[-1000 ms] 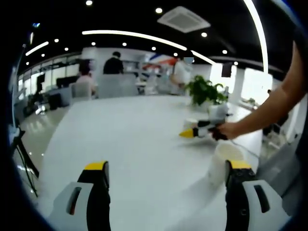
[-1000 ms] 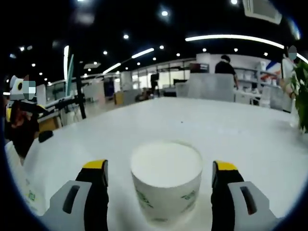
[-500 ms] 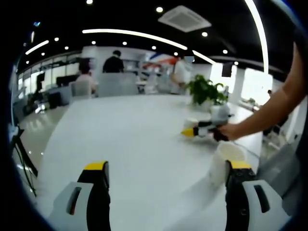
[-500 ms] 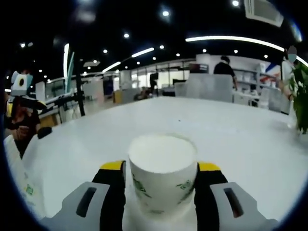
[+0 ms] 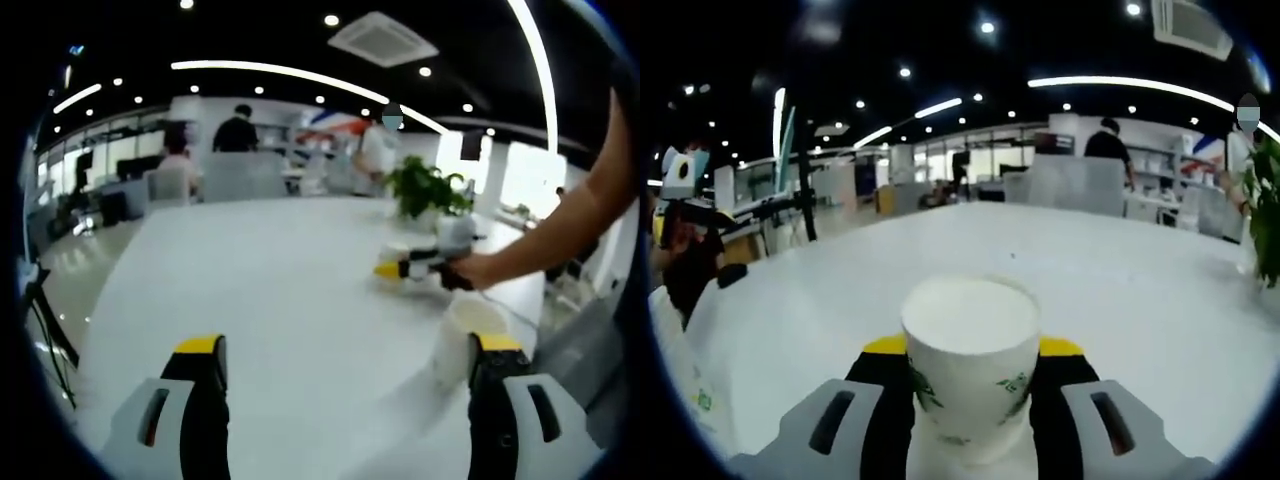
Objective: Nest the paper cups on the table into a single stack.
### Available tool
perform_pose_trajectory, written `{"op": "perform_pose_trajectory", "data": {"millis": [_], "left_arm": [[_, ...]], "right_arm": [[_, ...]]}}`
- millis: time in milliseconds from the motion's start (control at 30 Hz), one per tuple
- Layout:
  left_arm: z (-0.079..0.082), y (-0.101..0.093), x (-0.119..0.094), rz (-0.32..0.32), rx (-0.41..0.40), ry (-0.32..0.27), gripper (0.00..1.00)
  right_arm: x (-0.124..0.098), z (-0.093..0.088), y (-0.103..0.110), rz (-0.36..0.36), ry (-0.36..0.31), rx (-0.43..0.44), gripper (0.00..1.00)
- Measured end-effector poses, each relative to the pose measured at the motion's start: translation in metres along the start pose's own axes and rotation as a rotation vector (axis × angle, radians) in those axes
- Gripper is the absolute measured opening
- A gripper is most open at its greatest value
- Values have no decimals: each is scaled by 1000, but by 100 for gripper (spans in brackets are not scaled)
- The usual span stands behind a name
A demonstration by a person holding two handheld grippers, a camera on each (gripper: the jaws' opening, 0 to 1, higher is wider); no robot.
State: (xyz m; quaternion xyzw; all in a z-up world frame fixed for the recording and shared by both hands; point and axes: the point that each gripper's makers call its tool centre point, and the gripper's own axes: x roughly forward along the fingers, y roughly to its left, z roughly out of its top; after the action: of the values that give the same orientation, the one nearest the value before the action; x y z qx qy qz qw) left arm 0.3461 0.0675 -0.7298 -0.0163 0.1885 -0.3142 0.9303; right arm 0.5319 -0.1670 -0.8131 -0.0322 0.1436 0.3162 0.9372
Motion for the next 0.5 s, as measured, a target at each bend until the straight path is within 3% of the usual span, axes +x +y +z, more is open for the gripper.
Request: {"op": "perform_pose_trajectory", "data": {"millis": [200,267,367,500], "left_arm": [[-1,-1,1,-4,4,7,98],[5,1,1,5,-11,-27,98],[2,-1,2,-3,-13,0,98],[16,-1,1,-7,6,-38,98]], "right_arm": [[4,20,3,14,-29,31,41],[5,26,5,24,-25,26,41],[7,41,4,35,-32,40,41],[8,64,0,40,-35,39,41]]}}
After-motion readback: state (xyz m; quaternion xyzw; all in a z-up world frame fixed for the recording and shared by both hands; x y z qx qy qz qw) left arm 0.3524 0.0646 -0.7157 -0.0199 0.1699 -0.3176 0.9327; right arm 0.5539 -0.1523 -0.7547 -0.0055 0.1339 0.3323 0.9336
